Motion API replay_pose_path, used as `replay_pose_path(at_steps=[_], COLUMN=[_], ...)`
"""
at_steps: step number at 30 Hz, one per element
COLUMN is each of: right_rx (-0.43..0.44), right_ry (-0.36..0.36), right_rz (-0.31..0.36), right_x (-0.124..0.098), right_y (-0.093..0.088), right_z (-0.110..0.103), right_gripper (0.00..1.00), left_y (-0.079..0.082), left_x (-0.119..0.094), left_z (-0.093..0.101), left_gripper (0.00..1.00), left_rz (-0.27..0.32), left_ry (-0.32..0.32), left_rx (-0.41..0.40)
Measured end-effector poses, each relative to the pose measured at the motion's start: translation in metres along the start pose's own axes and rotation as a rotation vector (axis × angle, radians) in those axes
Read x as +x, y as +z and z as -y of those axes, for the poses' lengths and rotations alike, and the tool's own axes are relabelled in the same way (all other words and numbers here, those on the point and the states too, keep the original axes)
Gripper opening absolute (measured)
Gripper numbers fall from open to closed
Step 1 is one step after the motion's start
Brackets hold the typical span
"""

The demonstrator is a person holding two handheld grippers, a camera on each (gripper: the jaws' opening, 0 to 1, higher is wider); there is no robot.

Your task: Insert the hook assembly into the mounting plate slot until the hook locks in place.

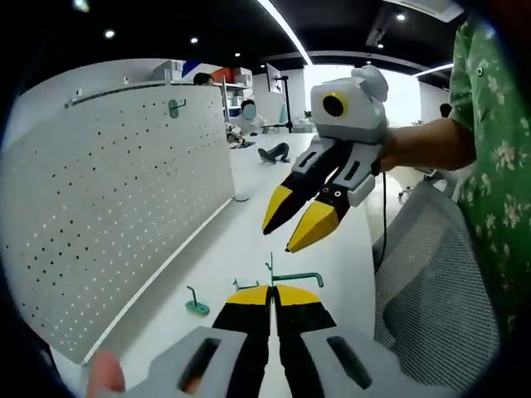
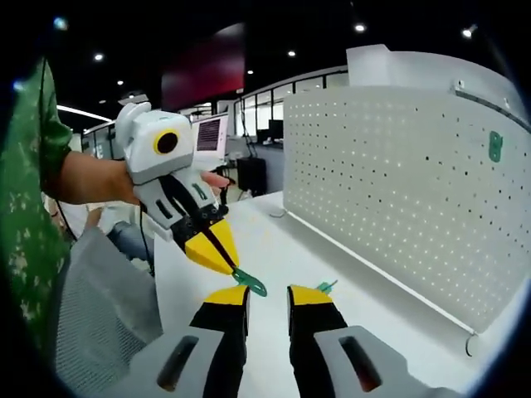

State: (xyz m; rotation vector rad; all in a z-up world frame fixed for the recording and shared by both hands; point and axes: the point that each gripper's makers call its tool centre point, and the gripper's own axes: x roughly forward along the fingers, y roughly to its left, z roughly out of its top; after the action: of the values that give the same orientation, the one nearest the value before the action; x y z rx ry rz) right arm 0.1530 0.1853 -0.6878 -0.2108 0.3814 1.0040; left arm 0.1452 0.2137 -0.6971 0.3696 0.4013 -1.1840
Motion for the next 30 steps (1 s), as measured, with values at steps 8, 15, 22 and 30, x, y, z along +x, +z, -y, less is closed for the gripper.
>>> replay_pose_path(at_steps=[8,15,22,30], right_rx=[-0.025,-0.044,-0.063,-0.088], right_ry=[0.036,0.064,0.091,0.128], right_rz=[-0.015,-0.027,-0.035,-0.051], right_x=[0.001,0.002,0.001,0.001], right_y=[-0.003,-0.006,-0.008,-0.012], right_z=[-0.006,-0.011,-0.015,-0.02], right_gripper=[0.11,0.08,0.06,0.04], left_y=[0.002,0.002,0.002,0.001], left_x=[0.0,0.001,0.001,0.001], left_z=[0.006,0.01,0.014,0.019], left_gripper=[0.01,0.01,0.01,0.01], left_rz=[0.001,-0.004,-0.008,-0.014], left_ry=[-0.024,-0.045,-0.072,-0.094], left_rx=[0.017,0.03,0.047,0.057])
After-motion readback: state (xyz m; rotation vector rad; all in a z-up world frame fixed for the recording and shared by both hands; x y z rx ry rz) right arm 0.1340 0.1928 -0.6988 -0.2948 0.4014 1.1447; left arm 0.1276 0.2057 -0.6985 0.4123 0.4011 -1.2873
